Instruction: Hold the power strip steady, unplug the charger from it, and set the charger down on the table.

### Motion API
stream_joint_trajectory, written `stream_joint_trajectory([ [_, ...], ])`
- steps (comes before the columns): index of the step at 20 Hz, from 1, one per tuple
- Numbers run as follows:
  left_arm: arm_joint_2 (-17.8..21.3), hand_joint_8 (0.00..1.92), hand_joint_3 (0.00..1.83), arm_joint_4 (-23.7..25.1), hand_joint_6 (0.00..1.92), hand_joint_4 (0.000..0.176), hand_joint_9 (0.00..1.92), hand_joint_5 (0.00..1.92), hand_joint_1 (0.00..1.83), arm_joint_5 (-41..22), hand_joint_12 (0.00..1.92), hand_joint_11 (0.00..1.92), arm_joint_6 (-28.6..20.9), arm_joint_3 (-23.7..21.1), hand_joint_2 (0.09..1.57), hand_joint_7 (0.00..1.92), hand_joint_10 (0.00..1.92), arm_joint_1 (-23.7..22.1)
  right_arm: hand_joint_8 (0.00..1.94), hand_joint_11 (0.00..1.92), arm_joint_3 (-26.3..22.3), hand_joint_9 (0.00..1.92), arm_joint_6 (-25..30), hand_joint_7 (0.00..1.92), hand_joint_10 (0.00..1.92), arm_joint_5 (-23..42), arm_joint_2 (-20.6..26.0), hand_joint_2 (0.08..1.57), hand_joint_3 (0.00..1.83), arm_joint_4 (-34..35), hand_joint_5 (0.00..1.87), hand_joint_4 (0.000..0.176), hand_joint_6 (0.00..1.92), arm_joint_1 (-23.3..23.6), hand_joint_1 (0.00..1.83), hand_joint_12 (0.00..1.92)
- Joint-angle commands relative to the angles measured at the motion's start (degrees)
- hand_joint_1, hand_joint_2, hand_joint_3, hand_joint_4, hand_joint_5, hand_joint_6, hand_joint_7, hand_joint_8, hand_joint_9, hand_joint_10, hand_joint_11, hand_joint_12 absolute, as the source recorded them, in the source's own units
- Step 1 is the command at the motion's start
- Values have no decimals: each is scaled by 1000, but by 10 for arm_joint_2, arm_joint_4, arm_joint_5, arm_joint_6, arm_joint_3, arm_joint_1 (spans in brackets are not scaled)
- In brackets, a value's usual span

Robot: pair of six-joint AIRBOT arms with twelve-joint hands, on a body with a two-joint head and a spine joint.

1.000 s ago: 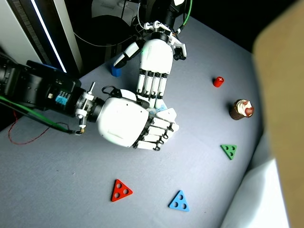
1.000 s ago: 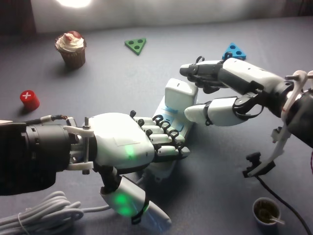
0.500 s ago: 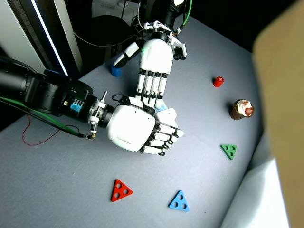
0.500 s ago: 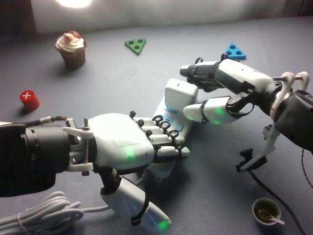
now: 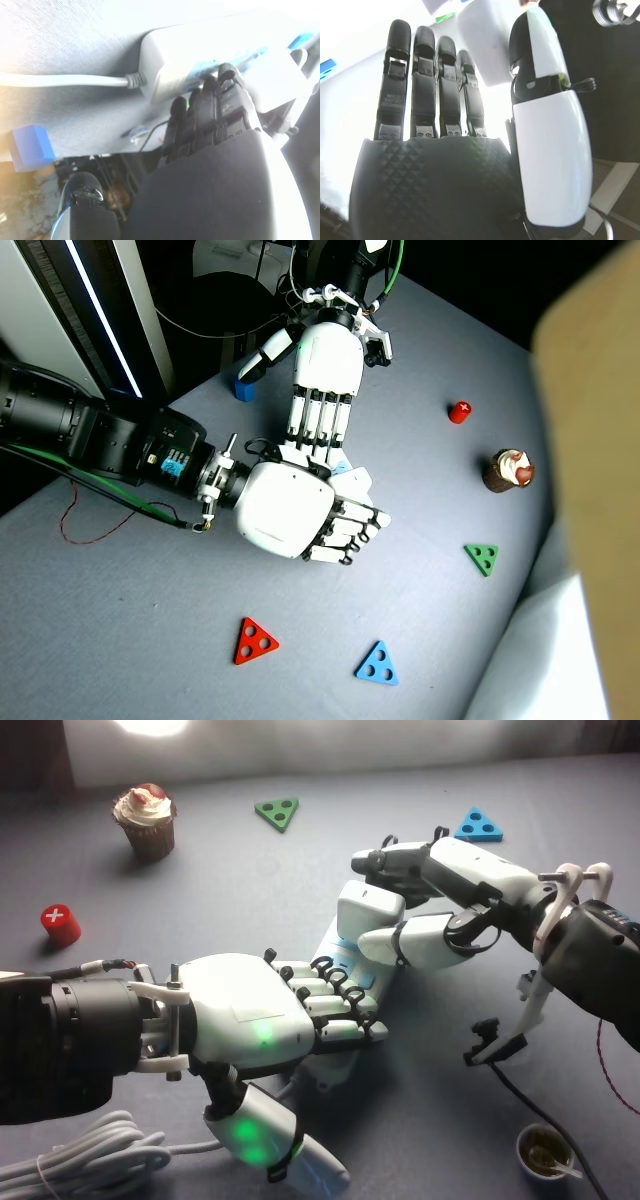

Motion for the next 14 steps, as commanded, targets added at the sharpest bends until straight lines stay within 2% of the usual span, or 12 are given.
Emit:
stream_joint_trajectory([
  [1,-3,6,0,-2,5,0,100,70,0,-9,32,112,-4,-2,911,103,5,6,9,386,2,549,5,506,8,51,4,1069,0,-17,420,0,9,5,1072,559],
  [14,0,7,2,-2,4,0,89,60,0,-8,24,102,-4,-3,917,91,7,6,1,381,27,556,7,519,1,48,-22,1071,1,-17,430,0,2,19,1091,553],
])
